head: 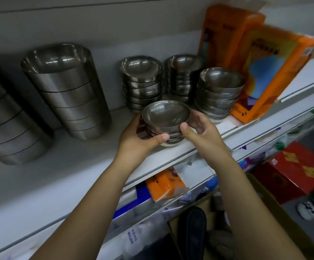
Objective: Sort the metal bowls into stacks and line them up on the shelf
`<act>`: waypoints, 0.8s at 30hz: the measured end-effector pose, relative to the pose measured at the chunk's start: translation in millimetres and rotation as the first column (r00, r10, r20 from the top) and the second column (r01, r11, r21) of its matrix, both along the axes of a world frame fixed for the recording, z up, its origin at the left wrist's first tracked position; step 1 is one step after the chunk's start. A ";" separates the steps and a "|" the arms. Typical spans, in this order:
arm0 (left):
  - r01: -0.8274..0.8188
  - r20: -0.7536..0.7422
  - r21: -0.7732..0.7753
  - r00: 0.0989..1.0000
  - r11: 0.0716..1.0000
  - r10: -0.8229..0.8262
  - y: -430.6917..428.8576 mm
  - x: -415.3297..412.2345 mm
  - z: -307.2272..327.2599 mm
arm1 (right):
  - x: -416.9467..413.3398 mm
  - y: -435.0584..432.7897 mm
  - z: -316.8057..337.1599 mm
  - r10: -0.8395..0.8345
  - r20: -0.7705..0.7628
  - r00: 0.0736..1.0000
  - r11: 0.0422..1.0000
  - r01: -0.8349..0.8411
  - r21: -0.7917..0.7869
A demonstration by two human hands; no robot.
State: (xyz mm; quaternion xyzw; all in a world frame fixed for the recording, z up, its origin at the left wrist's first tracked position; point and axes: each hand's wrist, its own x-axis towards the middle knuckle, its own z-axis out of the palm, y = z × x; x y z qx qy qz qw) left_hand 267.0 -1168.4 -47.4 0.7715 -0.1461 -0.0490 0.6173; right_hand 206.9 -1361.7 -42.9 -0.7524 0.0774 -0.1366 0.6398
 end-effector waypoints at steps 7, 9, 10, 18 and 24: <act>-0.068 0.068 0.015 0.995 0.998 0.067 -25.4 -4.7 -4.4 | 7.0 -24.9 -5.4 0.057 0.006 0.998 0.996 -0.057 0.064; -0.073 0.083 0.011 0.994 0.997 0.072 -29.8 -4.1 -5.3 | 10.2 -27.4 -8.2 0.061 0.012 0.998 0.995 -0.062 0.074; -0.073 0.087 0.010 0.994 0.997 0.072 -30.8 -3.4 -4.8 | 11.7 -28.1 -9.8 0.059 0.015 0.998 0.995 -0.060 0.079; -0.041 0.097 0.106 0.995 0.993 0.030 -21.5 4.2 -4.2 | 12.8 -27.1 -14.7 0.036 0.019 0.999 0.998 -0.037 0.055; -0.136 0.127 0.238 0.986 0.962 0.108 10.6 2.3 -2.7 | -2.5 -2.4 -10.0 -0.294 0.052 0.954 0.946 0.299 -0.128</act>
